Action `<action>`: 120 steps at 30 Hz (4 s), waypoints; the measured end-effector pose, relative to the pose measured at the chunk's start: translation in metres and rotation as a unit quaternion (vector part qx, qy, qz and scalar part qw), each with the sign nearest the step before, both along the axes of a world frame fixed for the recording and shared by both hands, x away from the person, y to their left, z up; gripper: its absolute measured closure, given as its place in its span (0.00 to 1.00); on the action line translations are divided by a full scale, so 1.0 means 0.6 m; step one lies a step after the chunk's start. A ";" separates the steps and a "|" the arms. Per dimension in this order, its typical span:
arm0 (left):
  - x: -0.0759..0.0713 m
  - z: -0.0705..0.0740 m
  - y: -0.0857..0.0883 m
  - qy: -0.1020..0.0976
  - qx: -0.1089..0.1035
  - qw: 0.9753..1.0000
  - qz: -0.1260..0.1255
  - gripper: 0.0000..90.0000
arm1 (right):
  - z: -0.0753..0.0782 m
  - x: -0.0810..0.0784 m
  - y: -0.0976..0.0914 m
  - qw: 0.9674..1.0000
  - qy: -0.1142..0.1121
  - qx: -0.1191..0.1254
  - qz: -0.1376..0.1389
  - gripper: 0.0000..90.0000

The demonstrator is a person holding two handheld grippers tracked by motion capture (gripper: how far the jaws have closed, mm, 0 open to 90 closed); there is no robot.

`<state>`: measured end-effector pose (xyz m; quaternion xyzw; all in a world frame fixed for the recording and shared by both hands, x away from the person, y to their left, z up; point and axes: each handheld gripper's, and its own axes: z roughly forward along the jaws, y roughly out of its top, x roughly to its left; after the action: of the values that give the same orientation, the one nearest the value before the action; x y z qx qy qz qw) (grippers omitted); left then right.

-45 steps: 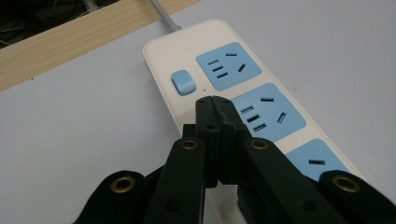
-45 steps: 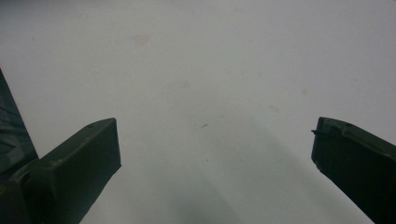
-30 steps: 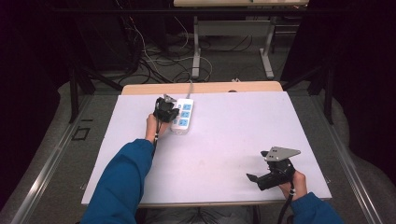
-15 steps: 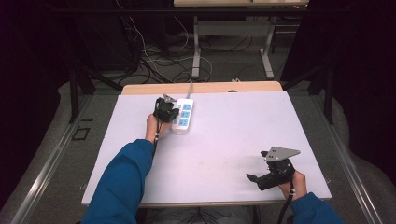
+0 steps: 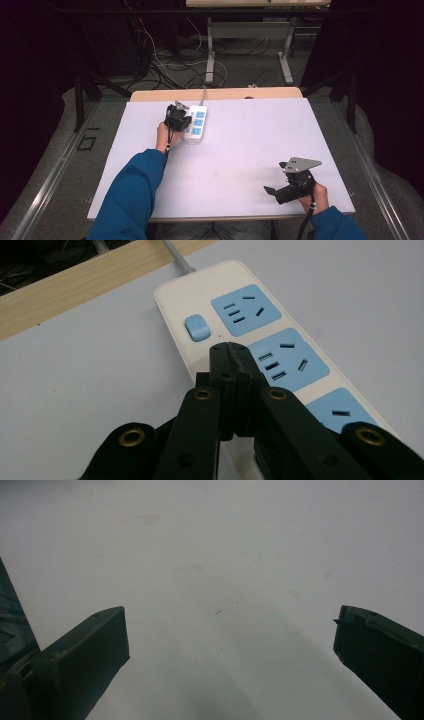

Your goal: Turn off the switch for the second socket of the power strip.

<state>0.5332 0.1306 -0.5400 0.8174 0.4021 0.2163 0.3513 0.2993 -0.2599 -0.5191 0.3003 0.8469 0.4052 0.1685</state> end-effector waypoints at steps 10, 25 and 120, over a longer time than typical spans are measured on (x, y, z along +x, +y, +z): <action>0.000 -0.001 0.001 0.000 -0.005 1.000 0.002 1.00 | 0.000 0.000 0.000 1.000 0.000 0.000 0.001 0.01; 0.001 -0.002 0.002 0.001 -0.007 1.000 0.001 1.00 | 0.001 0.002 -0.001 1.000 0.000 -0.006 0.007 0.01; -0.003 0.004 -0.010 -0.007 0.013 1.000 0.006 1.00 | 0.000 0.003 0.001 1.000 -0.005 -0.003 0.007 0.01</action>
<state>0.5315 0.1245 -0.5374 0.8180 0.4017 0.2289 0.3422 0.3011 -0.2595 -0.5188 0.2915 0.8494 0.4056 0.1707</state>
